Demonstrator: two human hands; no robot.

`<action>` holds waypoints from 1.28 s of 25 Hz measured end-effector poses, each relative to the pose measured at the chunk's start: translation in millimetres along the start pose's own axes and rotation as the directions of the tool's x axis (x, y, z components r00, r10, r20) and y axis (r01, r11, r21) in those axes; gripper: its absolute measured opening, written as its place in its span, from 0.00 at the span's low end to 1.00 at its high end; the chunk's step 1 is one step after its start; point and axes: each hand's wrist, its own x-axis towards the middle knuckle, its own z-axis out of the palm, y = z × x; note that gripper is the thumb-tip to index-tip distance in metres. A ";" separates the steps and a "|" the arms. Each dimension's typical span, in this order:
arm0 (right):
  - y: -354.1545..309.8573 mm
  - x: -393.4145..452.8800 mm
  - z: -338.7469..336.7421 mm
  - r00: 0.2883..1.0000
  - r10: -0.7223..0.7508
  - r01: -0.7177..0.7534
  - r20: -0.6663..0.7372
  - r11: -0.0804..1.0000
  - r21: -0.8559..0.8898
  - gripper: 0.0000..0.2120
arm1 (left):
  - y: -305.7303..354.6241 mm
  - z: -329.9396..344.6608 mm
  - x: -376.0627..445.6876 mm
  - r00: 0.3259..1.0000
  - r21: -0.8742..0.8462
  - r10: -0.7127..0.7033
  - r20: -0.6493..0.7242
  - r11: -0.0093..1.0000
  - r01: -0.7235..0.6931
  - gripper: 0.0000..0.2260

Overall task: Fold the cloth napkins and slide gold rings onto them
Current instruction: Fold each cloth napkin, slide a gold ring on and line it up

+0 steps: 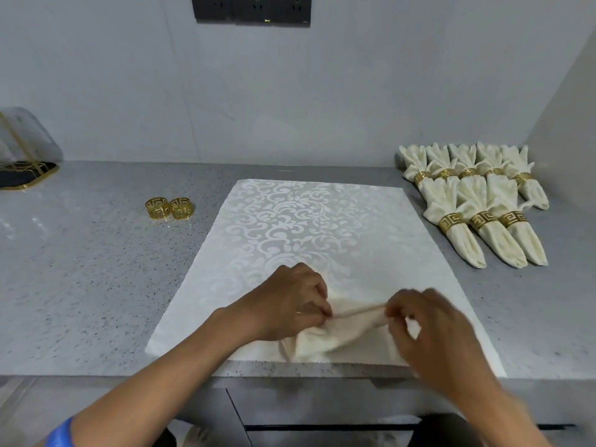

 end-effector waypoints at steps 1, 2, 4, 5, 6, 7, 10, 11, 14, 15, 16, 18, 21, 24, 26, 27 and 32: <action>18.1 7.6 -3.3 0.998 0.060 -0.059 0.035 0.998 -0.031 0.07 | 2.1 6.5 1.6 0.999 -0.003 0.014 -0.048 1.000 -0.014 0.08; 29.8 11.6 -1.6 0.992 0.102 -0.096 0.073 0.992 -0.084 0.07 | 4.5 12.6 2.3 0.995 -0.007 0.018 -0.094 1.000 -0.019 0.08; 35.1 10.3 11.2 0.995 0.063 -0.050 0.073 0.984 -0.173 0.07 | 9.4 22.0 0.1 0.989 -0.026 -0.011 -0.150 1.000 0.007 0.09; 31.6 6.8 16.2 0.998 0.001 0.007 0.056 0.988 -0.157 0.05 | 10.9 24.9 -2.1 0.985 -0.023 -0.014 -0.173 1.000 0.010 0.09; 28.6 3.6 19.7 0.996 -0.071 0.077 0.056 0.990 -0.117 0.02 | 12.0 26.7 -3.2 0.981 -0.012 -0.004 -0.193 1.000 0.002 0.10; 27.7 2.6 22.1 0.987 -0.144 0.150 0.071 0.985 -0.090 0.05 | 12.9 27.8 -4.0 0.979 -0.005 0.007 -0.204 1.000 -0.008 0.10; 40.3 8.8 27.3 0.949 -0.288 0.298 0.124 0.952 -0.070 0.13 | 11.5 30.5 -7.6 0.977 -0.028 -0.019 -0.214 1.000 0.013 0.09; 46.3 10.4 27.7 0.944 -0.299 0.310 0.141 0.949 -0.063 0.14 | 10.0 31.8 -9.5 0.976 -0.035 -0.039 -0.212 0.999 0.032 0.08; 54.7 9.4 24.6 0.904 -0.362 0.393 0.226 0.913 -0.111 0.14 | 9.7 36.8 -16.5 0.981 -0.028 -0.048 -0.189 0.999 0.044 0.09; 54.5 9.2 21.5 0.884 -0.384 0.428 0.265 0.894 -0.133 0.14 | 10.7 36.7 -19.0 0.981 0.008 -0.015 -0.192 1.000 0.017 0.11; 55.6 8.7 20.1 0.868 -0.407 0.459 0.285 0.876 -0.147 0.16 | 12.4 35.8 -22.0 0.982 0.056 0.021 -0.190 0.998 -0.010 0.13; 57.4 9.0 19.2 0.858 -0.416 0.476 0.303 0.865 -0.161 0.20 | 20.7 28.8 -29.8 0.989 0.163 0.044 -0.140 0.986 -0.020 0.16; 62.5 7.4 23.7 0.865 -0.410 0.465 0.288 0.871 -0.157 0.20 | 35.5 26.1 -43.2 0.997 0.283 0.008 -0.072 0.959 0.013 0.23; 61.6 6.8 25.2 0.884 -0.407 0.442 0.228 0.888 -0.130 0.18 | 44.7 33.0 -43.9 0.993 0.304 -0.051 -0.108 0.949 0.082 0.26; 57.0 10.2 25.6 0.891 -0.402 0.431 0.210 0.895 -0.116 0.18 | 48.6 37.5 -39.6 0.982 0.344 -0.072 -0.172 0.930 0.129 0.20; 55.3 11.2 24.7 0.893 -0.394 0.424 0.217 0.899 -0.109 0.18 | 50.6 40.2 -37.1 0.976 0.379 -0.082 -0.203 0.912 0.156 0.17; 57.0 10.0 23.0 0.894 -0.374 0.415 0.247 0.899 -0.142 0.14 | 49.3 44.6 -23.1 0.953 0.461 -0.105 -0.284 0.857 0.232 0.15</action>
